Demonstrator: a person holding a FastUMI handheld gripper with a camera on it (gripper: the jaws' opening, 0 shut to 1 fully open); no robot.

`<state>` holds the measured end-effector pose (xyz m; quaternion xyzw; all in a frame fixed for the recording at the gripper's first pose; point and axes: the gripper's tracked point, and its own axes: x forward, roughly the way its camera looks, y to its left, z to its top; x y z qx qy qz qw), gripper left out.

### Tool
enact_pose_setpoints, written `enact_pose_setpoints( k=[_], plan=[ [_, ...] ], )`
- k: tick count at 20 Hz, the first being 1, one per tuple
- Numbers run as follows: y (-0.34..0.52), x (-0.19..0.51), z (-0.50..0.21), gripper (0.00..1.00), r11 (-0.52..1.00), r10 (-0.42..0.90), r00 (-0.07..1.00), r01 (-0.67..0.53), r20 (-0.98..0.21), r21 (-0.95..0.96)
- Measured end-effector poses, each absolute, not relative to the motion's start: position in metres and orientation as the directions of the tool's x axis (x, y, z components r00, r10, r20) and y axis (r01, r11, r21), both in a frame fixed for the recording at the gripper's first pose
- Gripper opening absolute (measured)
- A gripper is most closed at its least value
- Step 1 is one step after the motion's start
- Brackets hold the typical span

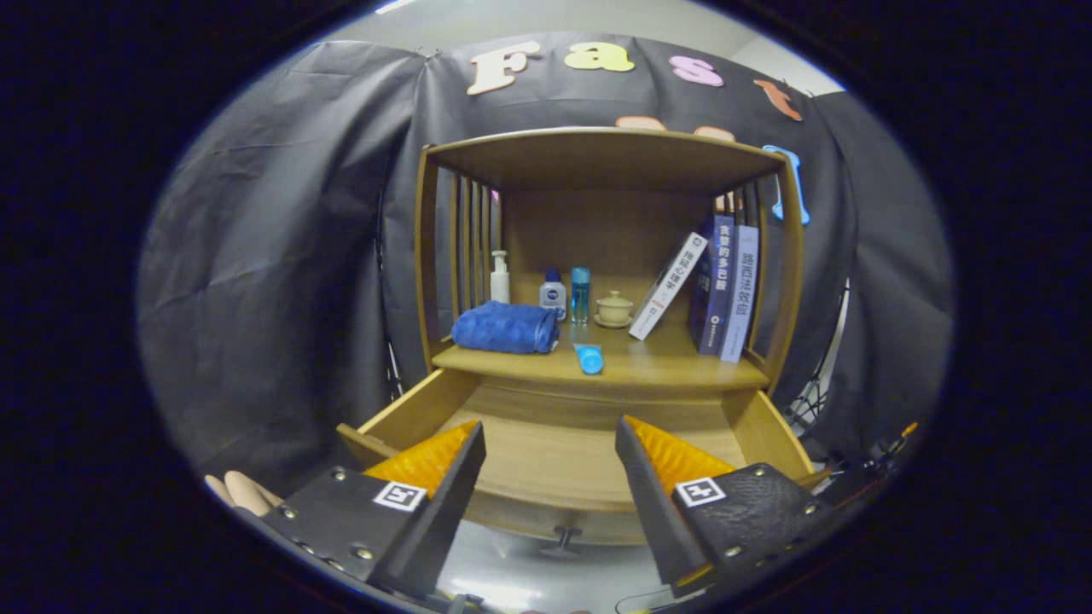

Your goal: Pull open the drawer, take out the items inside it, and place them on the countertop above the cabinet.

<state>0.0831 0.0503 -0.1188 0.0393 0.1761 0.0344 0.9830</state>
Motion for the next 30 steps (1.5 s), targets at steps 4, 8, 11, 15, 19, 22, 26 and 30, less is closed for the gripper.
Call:
enact_pose_setpoints(
  k=[4, 8, 11, 15, 19, 22, 26, 30],
  plan=[
    [0.036, 0.049, -0.140, 0.96, 1.000, -0.016, 0.956, 0.013, -0.295, -0.015],
    [0.048, 0.018, -0.174, 0.97, 0.996, -0.025, 0.948, -0.002, -0.316, -0.086],
    [0.057, 0.009, -0.193, 0.97, 0.993, -0.021, 0.943, -0.020, -0.333, -0.119],
    [0.060, 0.006, -0.207, 0.97, 0.990, -0.017, 0.940, -0.032, -0.340, -0.139],
    [0.052, 0.006, -0.223, 0.98, 0.991, -0.036, 0.930, -0.013, -0.365, -0.132],
    [0.047, 0.007, -0.230, 0.97, 0.992, -0.048, 0.923, -0.002, -0.382, -0.130],
    [0.040, 0.021, -0.232, 0.98, 0.989, -0.070, 0.926, 0.017, -0.370, -0.146],
    [0.046, 0.032, -0.236, 0.98, 0.992, -0.062, 0.929, 0.017, -0.364, -0.125]
  ],
)
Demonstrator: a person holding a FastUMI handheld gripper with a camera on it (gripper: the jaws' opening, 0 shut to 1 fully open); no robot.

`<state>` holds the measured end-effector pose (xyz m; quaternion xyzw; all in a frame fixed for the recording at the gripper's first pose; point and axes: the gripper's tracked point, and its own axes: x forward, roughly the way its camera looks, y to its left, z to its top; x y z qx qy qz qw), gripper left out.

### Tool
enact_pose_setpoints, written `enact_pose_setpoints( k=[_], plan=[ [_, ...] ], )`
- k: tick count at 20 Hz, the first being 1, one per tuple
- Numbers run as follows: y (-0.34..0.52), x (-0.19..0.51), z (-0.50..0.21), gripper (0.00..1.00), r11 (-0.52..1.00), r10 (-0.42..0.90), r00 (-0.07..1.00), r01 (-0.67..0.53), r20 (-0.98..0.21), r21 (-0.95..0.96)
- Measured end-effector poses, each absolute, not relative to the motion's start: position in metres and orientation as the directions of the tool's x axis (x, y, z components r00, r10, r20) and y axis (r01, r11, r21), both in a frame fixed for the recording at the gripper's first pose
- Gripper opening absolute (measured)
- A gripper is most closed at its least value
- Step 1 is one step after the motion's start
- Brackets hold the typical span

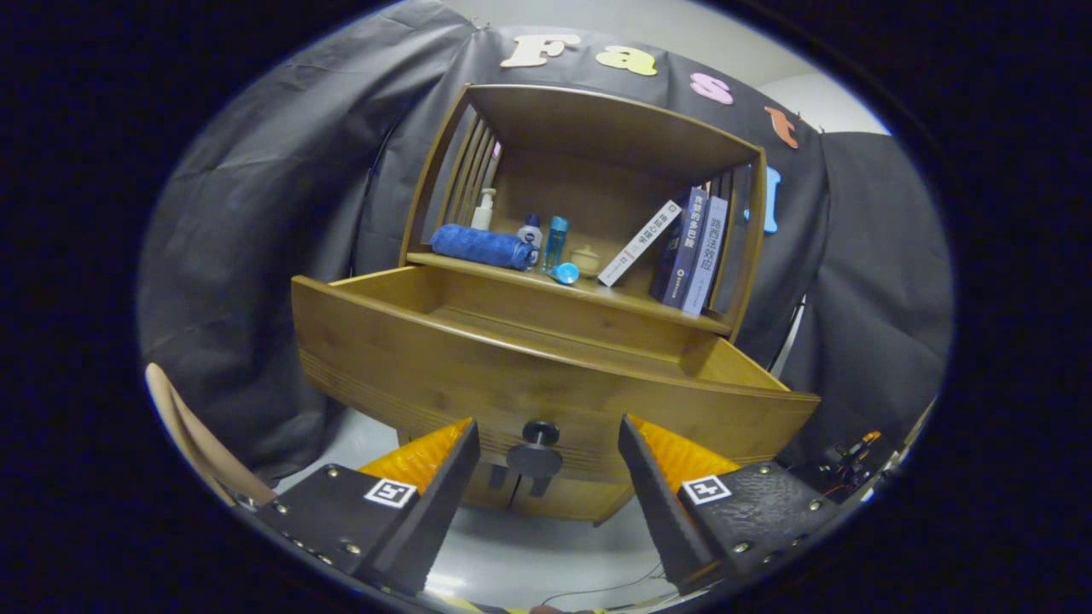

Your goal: Pull open the drawer, take out the items inside it, and place them on the countertop above the cabinet.

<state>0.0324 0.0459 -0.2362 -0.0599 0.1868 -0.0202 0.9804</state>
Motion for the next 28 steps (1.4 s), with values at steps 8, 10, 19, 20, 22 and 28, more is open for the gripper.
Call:
enact_pose_setpoints(
  k=[8, 10, 19, 20, 22, 28],
  plan=[
    [0.048, 0.058, -0.253, 0.98, 0.998, -0.064, 0.918, 0.049, -0.391, -0.048],
    [0.046, 0.061, -0.256, 0.98, 0.997, -0.073, 0.912, 0.067, -0.405, -0.029],
    [0.037, 0.084, -0.258, 0.99, 0.993, -0.115, 0.918, 0.112, -0.378, -0.031],
    [0.035, 0.088, -0.259, 0.99, 0.994, -0.113, 0.918, 0.106, -0.380, -0.040],
    [0.034, 0.099, -0.260, 0.99, 0.993, -0.113, 0.919, 0.109, -0.377, -0.032],
    [0.032, 0.149, -0.259, 0.98, 0.994, -0.106, 0.927, 0.106, -0.359, -0.018]
  ],
)
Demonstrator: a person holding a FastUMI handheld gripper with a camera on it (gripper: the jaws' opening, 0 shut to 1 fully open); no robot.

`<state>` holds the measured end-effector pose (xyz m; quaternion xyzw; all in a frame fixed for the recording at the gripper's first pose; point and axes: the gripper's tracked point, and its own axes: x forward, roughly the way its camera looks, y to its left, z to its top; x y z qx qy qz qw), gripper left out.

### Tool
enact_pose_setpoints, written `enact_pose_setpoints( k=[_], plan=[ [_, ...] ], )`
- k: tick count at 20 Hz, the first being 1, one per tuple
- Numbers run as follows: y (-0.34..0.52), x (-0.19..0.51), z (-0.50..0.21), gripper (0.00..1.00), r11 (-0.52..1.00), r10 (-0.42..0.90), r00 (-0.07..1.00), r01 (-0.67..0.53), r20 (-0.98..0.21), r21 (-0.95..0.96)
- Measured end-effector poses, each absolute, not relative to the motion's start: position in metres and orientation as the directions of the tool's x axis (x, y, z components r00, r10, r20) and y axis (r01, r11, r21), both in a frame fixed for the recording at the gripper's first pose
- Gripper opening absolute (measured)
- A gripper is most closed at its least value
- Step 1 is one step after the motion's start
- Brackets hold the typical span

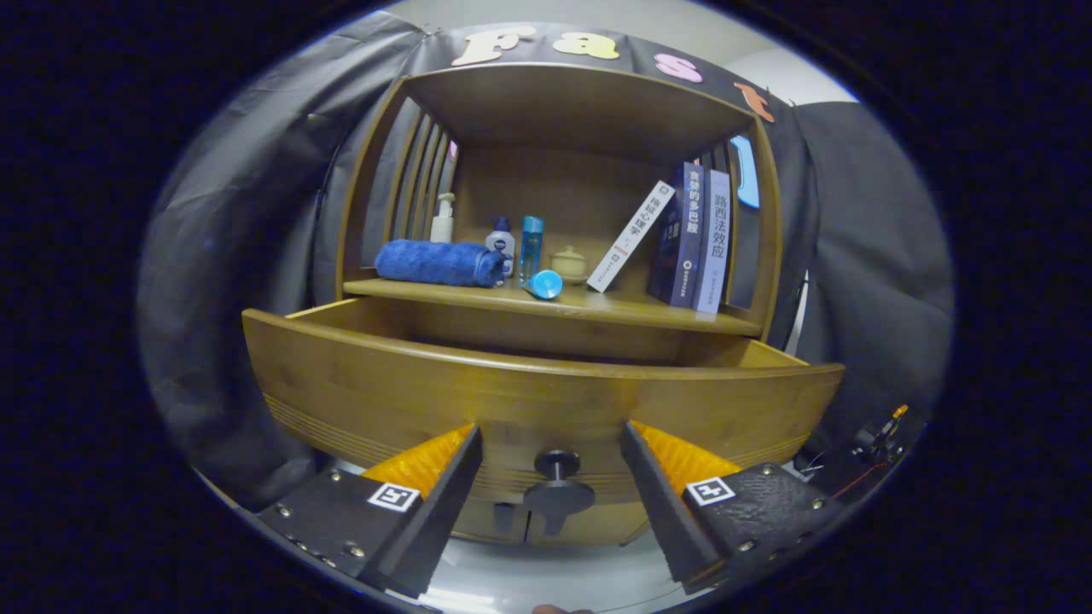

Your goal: Pull open the drawer, take out the items inside it, and place them on the countertop above the cabinet.

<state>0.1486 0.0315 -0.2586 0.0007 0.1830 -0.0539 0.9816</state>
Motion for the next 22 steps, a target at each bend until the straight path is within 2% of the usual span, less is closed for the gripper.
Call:
enact_pose_setpoints(
  k=[10, 22],
  plan=[
    [0.029, 0.223, -0.276, 0.99, 0.993, -0.116, 0.917, 0.121, -0.381, -0.010],
    [0.031, 0.268, -0.284, 0.99, 0.990, -0.134, 0.908, 0.142, -0.397, -0.009]
  ],
)
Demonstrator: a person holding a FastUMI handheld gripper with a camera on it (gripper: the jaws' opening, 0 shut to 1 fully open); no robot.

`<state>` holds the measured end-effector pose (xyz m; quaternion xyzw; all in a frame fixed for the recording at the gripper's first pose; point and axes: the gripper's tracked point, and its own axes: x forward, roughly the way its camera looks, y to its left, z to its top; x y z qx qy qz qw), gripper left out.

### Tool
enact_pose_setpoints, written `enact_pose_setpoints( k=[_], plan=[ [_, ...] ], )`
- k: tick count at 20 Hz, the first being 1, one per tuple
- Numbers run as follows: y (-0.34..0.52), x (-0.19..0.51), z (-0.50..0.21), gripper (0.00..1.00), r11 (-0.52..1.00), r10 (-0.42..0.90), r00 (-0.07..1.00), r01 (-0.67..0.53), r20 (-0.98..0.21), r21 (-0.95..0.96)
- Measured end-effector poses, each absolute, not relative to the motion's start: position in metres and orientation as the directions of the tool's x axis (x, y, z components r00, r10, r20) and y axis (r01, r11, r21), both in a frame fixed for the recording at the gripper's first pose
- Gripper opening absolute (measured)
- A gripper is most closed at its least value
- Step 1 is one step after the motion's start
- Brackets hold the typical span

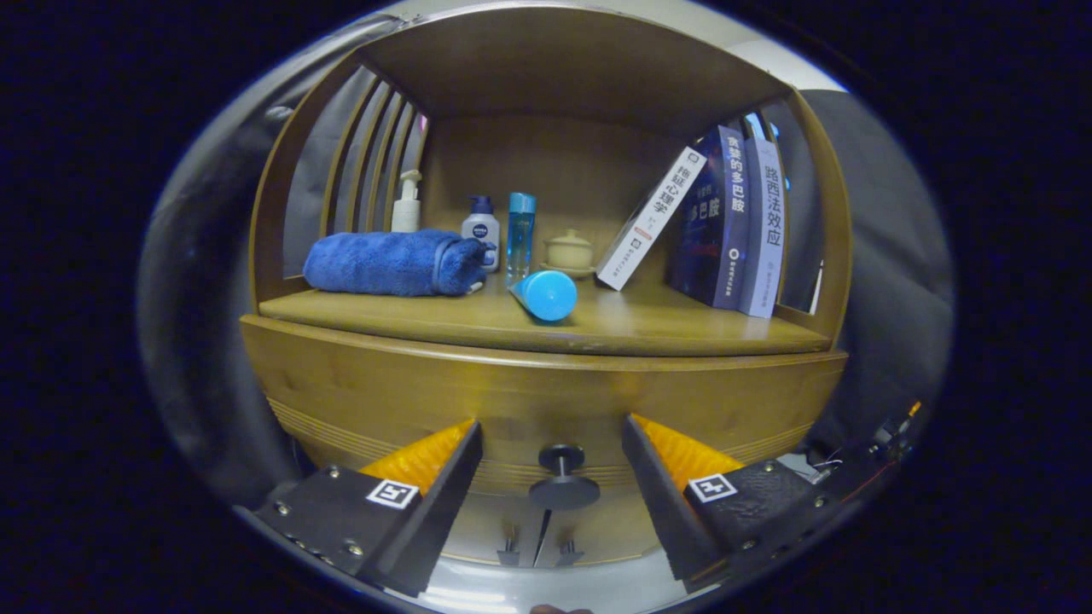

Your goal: Pull open the drawer, take out the items inside it, and place them on the countertop above the cabinet.

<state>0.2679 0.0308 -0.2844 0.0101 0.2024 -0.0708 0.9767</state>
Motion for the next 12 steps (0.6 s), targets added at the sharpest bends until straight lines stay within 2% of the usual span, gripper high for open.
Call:
enact_pose_setpoints(
  k=[12],
  plan=[
    [0.0326, 0.2717, -0.2863, 0.99, 0.993, -0.114, 0.921, 0.116, -0.373, -0.017]
  ],
)
